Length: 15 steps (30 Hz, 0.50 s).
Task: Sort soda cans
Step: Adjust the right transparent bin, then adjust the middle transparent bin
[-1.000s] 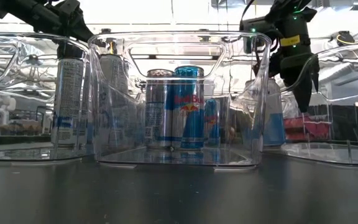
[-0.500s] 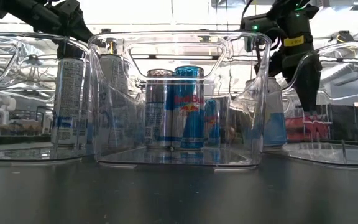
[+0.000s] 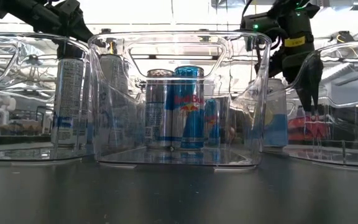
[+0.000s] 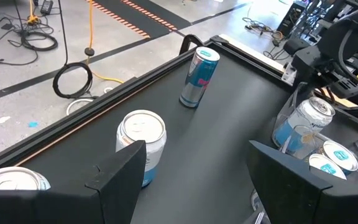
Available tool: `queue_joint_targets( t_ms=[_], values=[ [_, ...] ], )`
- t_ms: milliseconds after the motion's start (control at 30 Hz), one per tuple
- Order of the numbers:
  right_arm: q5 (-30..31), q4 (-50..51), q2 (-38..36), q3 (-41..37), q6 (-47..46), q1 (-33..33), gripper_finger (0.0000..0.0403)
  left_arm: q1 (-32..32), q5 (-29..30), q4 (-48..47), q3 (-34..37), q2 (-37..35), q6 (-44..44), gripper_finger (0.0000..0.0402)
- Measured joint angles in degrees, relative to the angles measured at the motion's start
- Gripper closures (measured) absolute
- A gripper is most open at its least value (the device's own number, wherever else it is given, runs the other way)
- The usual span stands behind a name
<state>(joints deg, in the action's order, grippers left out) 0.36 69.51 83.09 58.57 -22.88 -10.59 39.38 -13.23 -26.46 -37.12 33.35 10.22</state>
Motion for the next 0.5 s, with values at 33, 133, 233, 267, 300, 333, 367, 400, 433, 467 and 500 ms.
queue_joint_targets(
  t_ms=[33, 133, 233, 267, 300, 333, 367, 400, 433, 467, 500],
  values=[
    [-0.1, 0.3, -0.3, 0.0, 0.0, 0.0, 0.0306, 0.0, 0.0, 0.0, 0.0, 0.0, 0.0, 0.0117],
    [-0.2, 1.6, -2.3, 0.0, -0.7, -0.2, 0.0298, 0.0, 0.0, 0.0, 0.0, 0.0, 0.0, 0.0117],
    [-0.4, 2.3, -4.7, 0.0, -2.1, -0.3, 0.0296, 0.0, 0.0, 0.0, 0.0, 0.0, 0.0, 0.0117],
    [-0.5, 2.3, -5.7, 0.0, -2.7, -0.3, 0.0296, 0.0, 0.0, 0.0, 0.0, 0.0, 0.0, 0.0117],
    [-0.7, 2.3, -6.7, 0.0, -3.3, -0.3, 0.0296, 0.0, 0.0, 0.0, 0.0, 0.0, 0.0, 0.0117],
    [-0.8, 2.4, -7.8, 0.1, -4.2, -0.3, 0.0296, 0.0, 0.0, 0.0, 0.0, 0.0, 0.0, 0.0117],
    [-0.8, 2.8, -8.8, 0.4, -5.2, -0.3, 0.0296, 0.0, 0.0, 0.0, 0.0, 0.0, 0.0, 0.0117],
    [-0.8, 3.2, -9.7, 1.1, -6.0, -0.3, 0.0296, 0.0, 0.0, 0.0, 0.0, 0.0, 0.0, 0.0117],
    [-0.8, 3.3, -10.7, 2.1, -6.7, -0.3, 0.0296, 0.0, 0.0, 0.0, 0.0, 0.0, 0.0, 0.0117],
    [-0.8, 3.3, -11.5, 3.3, -7.3, -0.3, 0.0296, 0.0, 0.0, 0.0, 0.0, 0.0, 0.0, 0.0117],
    [-0.8, 3.3, -12.3, 4.7, -7.7, -0.3, 0.0296, 0.0, 0.0, 0.0, 0.0, 0.0, -0.1, 0.0117]
  ],
)
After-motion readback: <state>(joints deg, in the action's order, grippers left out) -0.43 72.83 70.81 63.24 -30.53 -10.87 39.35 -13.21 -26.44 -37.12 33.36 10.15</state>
